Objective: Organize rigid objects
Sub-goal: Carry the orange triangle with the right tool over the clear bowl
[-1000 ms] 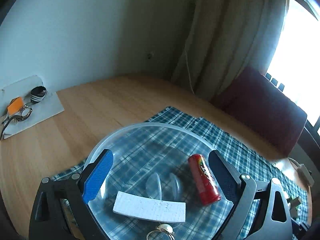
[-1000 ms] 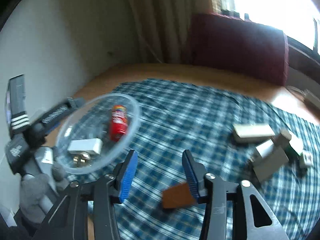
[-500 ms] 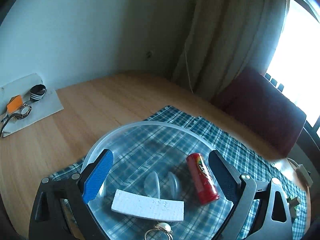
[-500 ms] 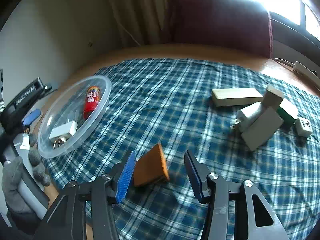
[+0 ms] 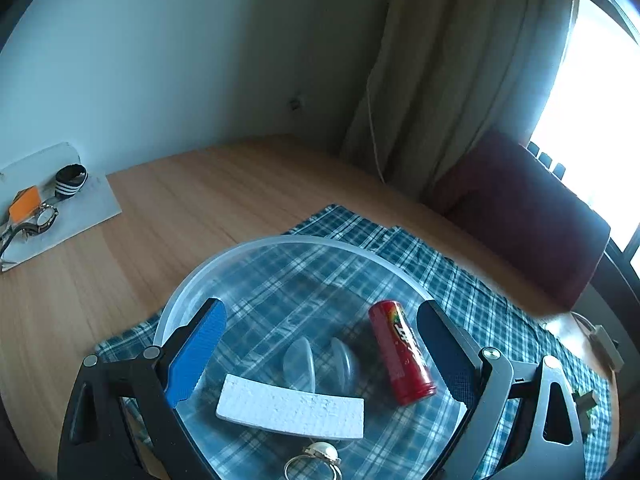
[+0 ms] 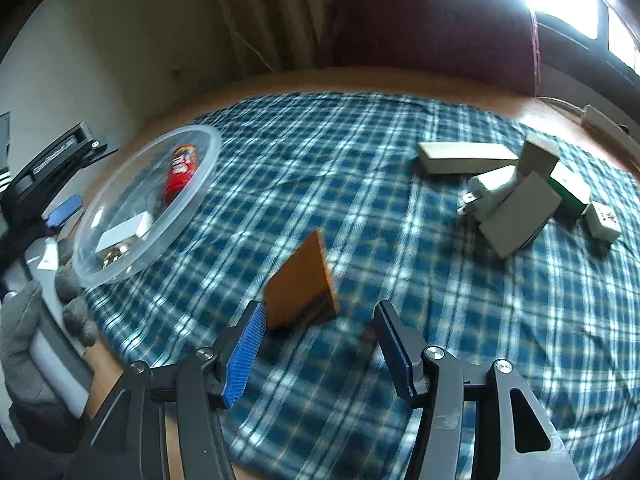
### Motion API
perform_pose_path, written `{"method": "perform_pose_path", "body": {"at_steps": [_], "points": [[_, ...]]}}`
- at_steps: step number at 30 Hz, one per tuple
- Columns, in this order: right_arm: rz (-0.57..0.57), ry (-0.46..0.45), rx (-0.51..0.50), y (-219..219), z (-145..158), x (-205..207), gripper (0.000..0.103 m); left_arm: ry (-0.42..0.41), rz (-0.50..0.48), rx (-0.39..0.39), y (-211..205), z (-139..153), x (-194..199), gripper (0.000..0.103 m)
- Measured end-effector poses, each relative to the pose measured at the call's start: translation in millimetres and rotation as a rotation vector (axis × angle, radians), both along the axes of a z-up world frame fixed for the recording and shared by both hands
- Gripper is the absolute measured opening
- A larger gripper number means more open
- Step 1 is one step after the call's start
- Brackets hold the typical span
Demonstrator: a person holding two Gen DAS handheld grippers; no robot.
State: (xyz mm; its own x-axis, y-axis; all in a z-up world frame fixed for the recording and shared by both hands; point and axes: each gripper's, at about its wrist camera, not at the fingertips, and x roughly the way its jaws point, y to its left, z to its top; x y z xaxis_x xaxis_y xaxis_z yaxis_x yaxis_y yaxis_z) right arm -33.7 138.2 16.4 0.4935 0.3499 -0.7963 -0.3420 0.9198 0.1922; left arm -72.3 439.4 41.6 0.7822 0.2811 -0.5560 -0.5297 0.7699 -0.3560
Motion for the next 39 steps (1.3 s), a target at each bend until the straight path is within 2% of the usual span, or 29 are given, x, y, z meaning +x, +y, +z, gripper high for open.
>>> {"method": "perform_pose_path", "body": {"at_steps": [9,14,19,24,29,33,35,36,37,39], "points": [[0.020,-0.007,0.012,25,-1,17,0.060,0.000,-0.004,-0.002,-3,0,0,0.097],[0.006,-0.040,-0.046,38,-2,29,0.059,0.000,-0.006,-0.005,-3,-1,0,0.097],[-0.001,-0.097,-0.128,46,-4,27,0.038,0.005,-0.011,-0.018,-2,-2,2,0.097],[-0.002,-0.109,-0.106,43,-2,22,0.029,0.005,-0.011,-0.019,-1,-2,1,0.097],[0.013,-0.145,-0.085,44,15,22,0.021,0.001,-0.006,-0.024,0,-2,1,0.097],[0.050,-0.157,-0.058,45,25,20,0.021,0.000,-0.006,-0.026,1,-2,1,0.097],[0.035,-0.150,-0.063,42,22,22,0.030,-0.001,-0.006,-0.026,0,-2,1,0.097],[0.025,-0.139,-0.060,40,20,23,0.040,-0.002,-0.007,-0.026,1,-2,0,0.097],[0.004,-0.121,-0.048,34,17,23,0.044,-0.003,-0.007,-0.027,1,-2,0,0.097],[-0.026,-0.103,-0.036,25,14,21,0.045,-0.003,-0.008,-0.029,1,-2,0,0.097]]}}
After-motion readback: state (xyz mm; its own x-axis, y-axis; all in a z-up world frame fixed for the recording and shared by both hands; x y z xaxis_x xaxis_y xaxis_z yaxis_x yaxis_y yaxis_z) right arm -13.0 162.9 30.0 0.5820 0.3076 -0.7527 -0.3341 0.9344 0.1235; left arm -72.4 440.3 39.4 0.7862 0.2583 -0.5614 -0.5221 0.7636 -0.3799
